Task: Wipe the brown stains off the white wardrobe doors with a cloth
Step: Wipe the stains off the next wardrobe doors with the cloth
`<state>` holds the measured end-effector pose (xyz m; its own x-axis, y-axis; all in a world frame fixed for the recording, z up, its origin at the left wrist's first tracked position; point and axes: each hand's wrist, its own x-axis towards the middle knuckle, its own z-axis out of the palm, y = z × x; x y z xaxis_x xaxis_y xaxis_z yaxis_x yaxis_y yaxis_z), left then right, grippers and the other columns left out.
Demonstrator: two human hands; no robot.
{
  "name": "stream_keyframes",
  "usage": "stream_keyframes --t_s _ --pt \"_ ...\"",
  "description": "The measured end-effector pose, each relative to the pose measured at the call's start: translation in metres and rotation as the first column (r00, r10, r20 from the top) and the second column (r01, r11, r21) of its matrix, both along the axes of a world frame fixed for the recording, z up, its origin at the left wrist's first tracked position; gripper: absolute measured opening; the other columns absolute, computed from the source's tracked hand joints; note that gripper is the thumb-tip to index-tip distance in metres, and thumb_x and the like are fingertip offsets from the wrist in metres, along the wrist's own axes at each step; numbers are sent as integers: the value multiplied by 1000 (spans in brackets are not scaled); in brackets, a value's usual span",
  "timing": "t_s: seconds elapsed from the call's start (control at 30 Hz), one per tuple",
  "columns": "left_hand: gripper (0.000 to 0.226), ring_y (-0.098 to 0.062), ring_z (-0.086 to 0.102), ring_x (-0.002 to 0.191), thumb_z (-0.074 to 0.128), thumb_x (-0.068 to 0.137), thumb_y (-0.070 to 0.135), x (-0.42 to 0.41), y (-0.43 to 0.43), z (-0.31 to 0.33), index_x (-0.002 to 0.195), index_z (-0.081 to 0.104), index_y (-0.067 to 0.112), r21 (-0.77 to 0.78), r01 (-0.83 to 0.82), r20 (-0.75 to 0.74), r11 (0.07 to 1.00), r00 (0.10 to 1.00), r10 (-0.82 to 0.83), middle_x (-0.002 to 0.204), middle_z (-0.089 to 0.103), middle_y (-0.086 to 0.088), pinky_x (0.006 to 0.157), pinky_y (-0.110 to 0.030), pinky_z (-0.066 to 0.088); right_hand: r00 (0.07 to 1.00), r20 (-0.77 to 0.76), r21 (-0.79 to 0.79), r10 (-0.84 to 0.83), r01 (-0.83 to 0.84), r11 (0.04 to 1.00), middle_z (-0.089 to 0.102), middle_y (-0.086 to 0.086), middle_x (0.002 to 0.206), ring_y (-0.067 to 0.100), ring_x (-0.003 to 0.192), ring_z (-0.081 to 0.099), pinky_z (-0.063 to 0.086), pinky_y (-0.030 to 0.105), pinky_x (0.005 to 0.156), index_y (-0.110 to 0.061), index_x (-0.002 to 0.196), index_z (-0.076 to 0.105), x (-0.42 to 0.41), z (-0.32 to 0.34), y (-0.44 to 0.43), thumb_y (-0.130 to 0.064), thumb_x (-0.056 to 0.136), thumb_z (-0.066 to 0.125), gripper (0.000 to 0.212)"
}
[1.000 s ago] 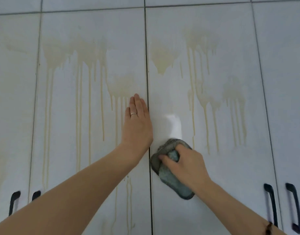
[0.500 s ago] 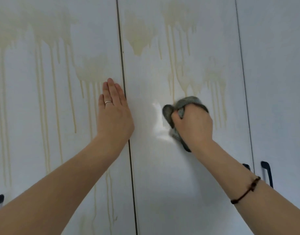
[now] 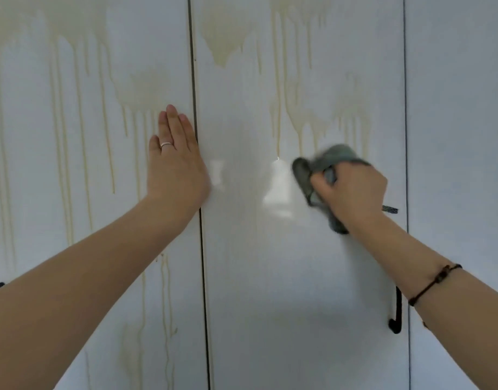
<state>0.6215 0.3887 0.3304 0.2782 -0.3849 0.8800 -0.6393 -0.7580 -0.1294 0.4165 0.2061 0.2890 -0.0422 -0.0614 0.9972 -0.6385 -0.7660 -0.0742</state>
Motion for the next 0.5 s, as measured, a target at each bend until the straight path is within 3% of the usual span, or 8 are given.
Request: stream_keyframes --t_s 0.07,0.13,0.23,0.3,0.37,0.43,0.5 --pt "67 -43 -4 152 9 93 12 -1 -2 1 149 -17 -13 -6 -15 -7 1000 1000 15 159 -18 -33 122 -47 20 989 144 106 16 -31 994 28 -12 47 16 43 32 14 21 48 -27 55 26 -9 9 -8 -46 81 52 42" --pt "66 -43 -3 152 13 96 12 0 -5 1 149 -17 -14 -9 -39 -9 999 999 38 159 -17 -33 121 -47 25 987 160 97 32 -48 994 32 -12 50 17 45 35 17 22 48 -29 57 29 -2 -1 -8 -45 81 53 37" --pt "68 -43 -1 152 19 98 12 -5 -8 2 148 -19 -14 -5 -82 -44 997 996 81 158 -18 -34 118 -45 31 994 -91 -114 62 -72 991 37 -8 49 18 42 40 22 21 48 -26 56 41 18 -40 5 -43 81 61 37" --pt "70 -43 0 152 22 98 11 -8 -9 2 148 -20 -13 -10 -101 -73 995 992 100 158 -19 -33 117 -46 32 939 -341 -324 43 -160 932 45 -6 48 17 43 45 24 20 44 -20 54 50 24 -63 5 -41 80 71 40" --pt "71 -42 -1 152 23 97 11 -10 -11 2 148 -21 -12 -16 -112 -80 994 991 111 159 -20 -31 118 -46 29 886 -464 -415 -25 -193 889 52 -4 53 18 46 51 32 21 42 -19 59 59 11 -58 -3 -49 84 66 40" --pt "72 -40 -3 153 23 97 12 -6 -12 2 149 -22 -10 -22 -117 -73 993 991 116 159 -23 -29 119 -47 27 924 -381 -354 -20 -127 927 49 -6 54 19 46 51 31 18 42 -21 64 59 -10 -28 -15 -66 86 49 51" --pt "72 -40 -4 153 21 96 12 -4 -11 0 150 -22 -8 -32 -108 -67 994 992 105 160 -24 -27 119 -47 28 984 -176 -176 25 -56 983 33 -11 49 21 45 49 19 18 46 -22 58 47 -41 7 -32 -66 82 41 51"
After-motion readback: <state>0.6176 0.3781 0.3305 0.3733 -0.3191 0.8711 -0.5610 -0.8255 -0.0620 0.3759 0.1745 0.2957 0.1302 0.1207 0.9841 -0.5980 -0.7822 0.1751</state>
